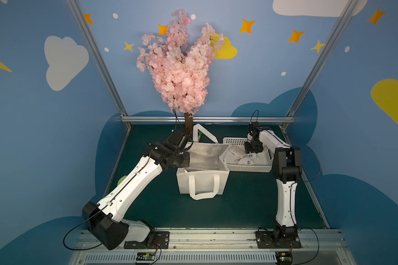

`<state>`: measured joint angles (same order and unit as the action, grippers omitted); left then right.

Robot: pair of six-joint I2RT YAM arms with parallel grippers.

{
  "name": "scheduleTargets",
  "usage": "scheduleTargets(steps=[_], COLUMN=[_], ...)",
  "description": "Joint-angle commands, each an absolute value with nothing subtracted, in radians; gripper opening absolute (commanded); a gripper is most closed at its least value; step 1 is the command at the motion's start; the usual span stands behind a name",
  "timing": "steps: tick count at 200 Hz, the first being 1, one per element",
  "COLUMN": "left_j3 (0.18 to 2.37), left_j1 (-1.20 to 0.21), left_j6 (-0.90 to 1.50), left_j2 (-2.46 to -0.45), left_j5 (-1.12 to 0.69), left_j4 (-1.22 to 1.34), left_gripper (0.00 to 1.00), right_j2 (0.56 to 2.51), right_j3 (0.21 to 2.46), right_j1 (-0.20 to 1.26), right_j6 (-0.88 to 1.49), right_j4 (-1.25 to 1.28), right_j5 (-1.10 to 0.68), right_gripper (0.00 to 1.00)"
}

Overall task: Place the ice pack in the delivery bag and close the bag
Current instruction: Pick up the ice pack from the bin, then place the ice pack in the delivery bag.

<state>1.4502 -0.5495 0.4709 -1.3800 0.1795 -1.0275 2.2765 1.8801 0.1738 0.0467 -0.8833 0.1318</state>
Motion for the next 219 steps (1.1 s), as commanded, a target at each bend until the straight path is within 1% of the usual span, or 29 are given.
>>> scheduleTargets(steps=[1,31,61,81,99,114,126,141,165,177,193,219], left_j3=[1.450,1.451,1.453,1.452,1.451,1.451,1.451,1.447,1.447,1.447,1.442,1.432], left_j1=[-0.545,-0.544,-0.542,-0.543,-0.543,-0.543,-0.543,-0.543,-0.542,-0.541,-0.541,-0.542], left_j6=[0.462,0.453,0.439,0.430,0.424,0.416,0.409,0.404,0.395,0.390,0.382,0.371], left_j2=[-1.359,-1.364,-1.370,-1.374,-1.376,-1.378,-1.378,-1.375,-1.373,-1.370,-1.364,-1.345], left_j5=[0.186,0.186,0.176,0.168,0.164,0.163,0.161,0.160,0.149,0.140,0.131,0.123], left_j4=[-1.031,-1.026,-1.016,-1.009,-1.003,-1.000,-0.996,-0.992,-0.989,-0.988,-0.987,-0.986], left_gripper=[0.03,0.03,0.03,0.03,0.03,0.03,0.03,0.03,0.03,0.03,0.03,0.03], right_j2=[2.147,1.984,1.817,1.709,1.607,1.523,1.457,1.398,1.386,1.406,1.447,1.541], right_j3=[1.839,1.771,1.735,1.742,1.740,1.719,1.686,1.658,1.649,1.656,1.671,1.714], right_j1=[0.177,0.191,0.247,0.313,0.378,0.447,0.514,0.599,0.692,0.726,0.775,0.830], right_j6=[0.089,0.100,0.080,0.051,0.011,-0.001,-0.020,-0.053,-0.073,-0.088,-0.120,-0.188], right_j4=[-0.933,-0.929,-0.957,-0.986,-0.977,-0.928,-0.856,-0.787,-0.721,-0.713,-0.722,-0.784], right_j5=[0.116,0.103,0.115,0.115,0.016,-0.010,-0.042,-0.077,-0.173,-0.233,-0.259,-0.271], right_gripper=[0.31,0.31,0.31,0.31,0.32,0.33,0.35,0.41,0.42,0.39,0.39,0.42])
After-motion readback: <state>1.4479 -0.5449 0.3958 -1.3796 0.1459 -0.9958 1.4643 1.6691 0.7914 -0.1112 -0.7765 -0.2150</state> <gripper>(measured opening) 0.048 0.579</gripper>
